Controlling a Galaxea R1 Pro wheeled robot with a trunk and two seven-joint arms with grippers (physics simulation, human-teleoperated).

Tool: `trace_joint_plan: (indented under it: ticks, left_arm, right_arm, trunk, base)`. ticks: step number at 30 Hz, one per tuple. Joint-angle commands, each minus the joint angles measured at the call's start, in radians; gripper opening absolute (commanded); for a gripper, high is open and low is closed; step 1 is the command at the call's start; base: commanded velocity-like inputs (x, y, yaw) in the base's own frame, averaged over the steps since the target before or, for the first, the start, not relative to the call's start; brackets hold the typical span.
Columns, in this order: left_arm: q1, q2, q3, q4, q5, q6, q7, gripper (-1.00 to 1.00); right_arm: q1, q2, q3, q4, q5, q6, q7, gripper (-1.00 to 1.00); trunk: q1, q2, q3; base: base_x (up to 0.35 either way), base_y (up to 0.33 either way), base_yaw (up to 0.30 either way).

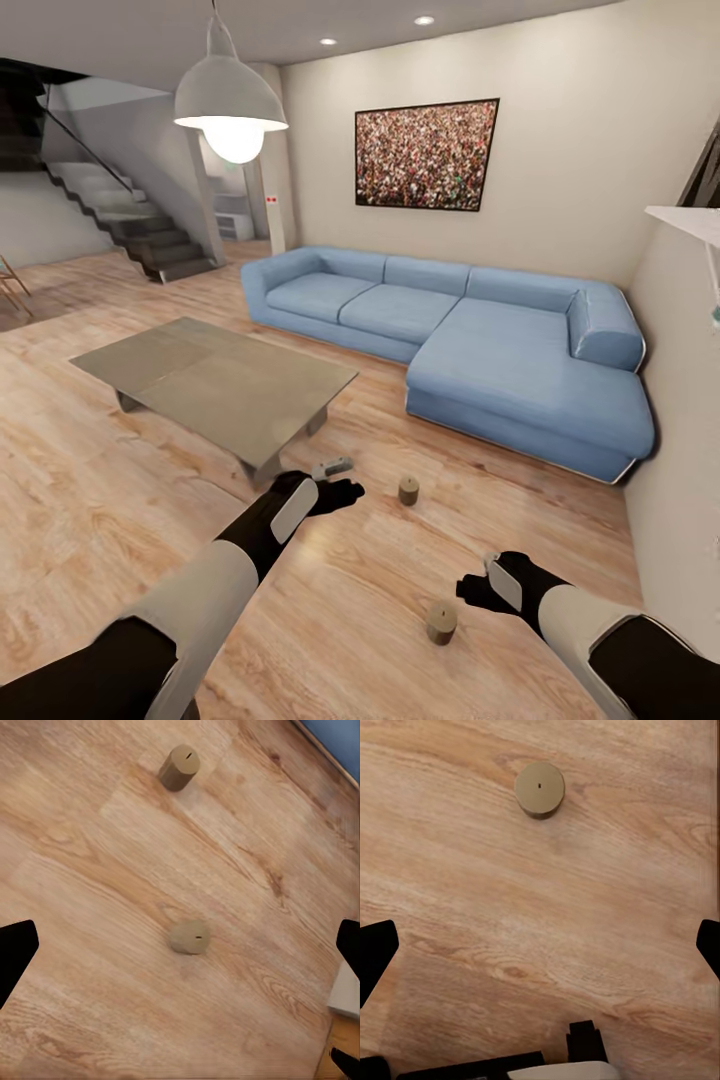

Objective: Place each of the two pumpkins and all three candles from the living room inside a cabinet in the living room (use any cabinet), then make sure every cabinet is closed, and position the cauldron so it is next to a table in the living room.

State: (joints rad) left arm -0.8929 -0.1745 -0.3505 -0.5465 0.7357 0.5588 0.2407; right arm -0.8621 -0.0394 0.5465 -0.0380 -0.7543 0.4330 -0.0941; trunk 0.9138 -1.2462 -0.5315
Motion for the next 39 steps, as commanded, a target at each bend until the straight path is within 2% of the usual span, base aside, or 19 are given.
trace_joint_plan:
  ticks: [1, 17, 31, 39]
  left_arm:
    - [0.000, 0.000, -0.002, 0.001, 0.008, 0.001, 0.008, 1.00]
    - [0.000, 0.000, -0.002, 0.014, 0.007, -0.004, 0.012, 1.00]
    - [0.000, 0.000, -0.002, 0.014, 0.007, -0.001, 0.009, 1.00]
    - [0.000, 0.000, -0.002, 0.015, 0.007, -0.003, 0.008, 1.00]
  right_arm:
    - [0.000, -0.001, 0.007, -0.003, -0.010, 0.006, -0.006, 1.00]
    - [0.000, 0.008, 0.015, -0.002, -0.004, 0.001, -0.006, 1.00]
    - [0.000, 0.019, 0.016, 0.001, -0.002, 0.000, -0.006, 1.00]
    - [0.001, 0.030, 0.016, 0.001, -0.002, 0.000, -0.006, 1.00]
  trunk:
    - [0.000, -0.001, -0.003]
    - [0.000, -0.001, -0.027]
    - [0.000, -0.001, -0.048]
    - [0.000, -0.001, -0.060]
  base:
    - [0.000, 0.000, -0.167]
    - [0.014, -0.011, -0.163]
    - [0.221, -0.206, -0.143]
    - [0.061, -0.057, -0.126]
